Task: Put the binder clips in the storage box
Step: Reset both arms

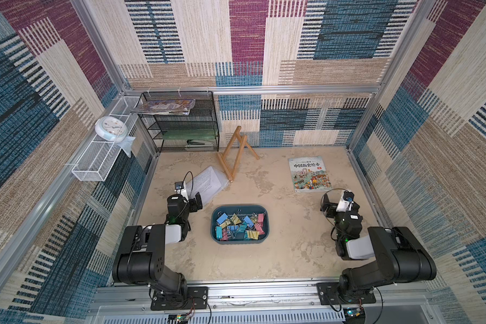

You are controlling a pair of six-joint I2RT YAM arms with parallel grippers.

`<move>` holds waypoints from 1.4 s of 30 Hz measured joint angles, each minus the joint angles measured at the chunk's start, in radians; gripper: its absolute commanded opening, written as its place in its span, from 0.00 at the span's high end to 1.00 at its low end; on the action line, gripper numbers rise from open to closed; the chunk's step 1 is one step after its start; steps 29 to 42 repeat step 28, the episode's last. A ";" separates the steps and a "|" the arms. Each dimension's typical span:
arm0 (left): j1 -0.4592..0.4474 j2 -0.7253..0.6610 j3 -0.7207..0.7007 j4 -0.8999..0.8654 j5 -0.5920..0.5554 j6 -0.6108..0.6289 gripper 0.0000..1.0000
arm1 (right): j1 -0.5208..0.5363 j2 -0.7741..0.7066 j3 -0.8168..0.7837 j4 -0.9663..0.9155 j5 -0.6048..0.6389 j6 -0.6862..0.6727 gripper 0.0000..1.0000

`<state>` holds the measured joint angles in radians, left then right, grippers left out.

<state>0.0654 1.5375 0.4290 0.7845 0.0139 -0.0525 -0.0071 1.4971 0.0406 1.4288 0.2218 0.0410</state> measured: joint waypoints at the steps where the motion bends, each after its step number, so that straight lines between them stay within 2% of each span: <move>1: 0.000 0.000 0.000 0.000 0.000 0.000 0.01 | -0.002 0.016 -0.004 0.017 0.002 0.002 0.00; 4: 0.000 0.000 0.000 0.000 0.000 0.000 0.01 | 0.000 0.053 0.108 -0.017 0.002 0.004 0.00; 7: 0.000 0.000 0.000 0.000 0.000 0.000 0.01 | 0.008 0.015 0.172 -0.066 0.005 0.006 0.00; 17: 0.000 0.000 0.000 -0.001 0.000 0.000 0.01 | 0.012 0.026 0.185 -0.163 0.035 0.014 0.00; 42: -0.008 0.004 0.008 -0.003 -0.007 0.000 0.01 | 0.011 0.026 0.185 -0.178 0.036 0.017 0.00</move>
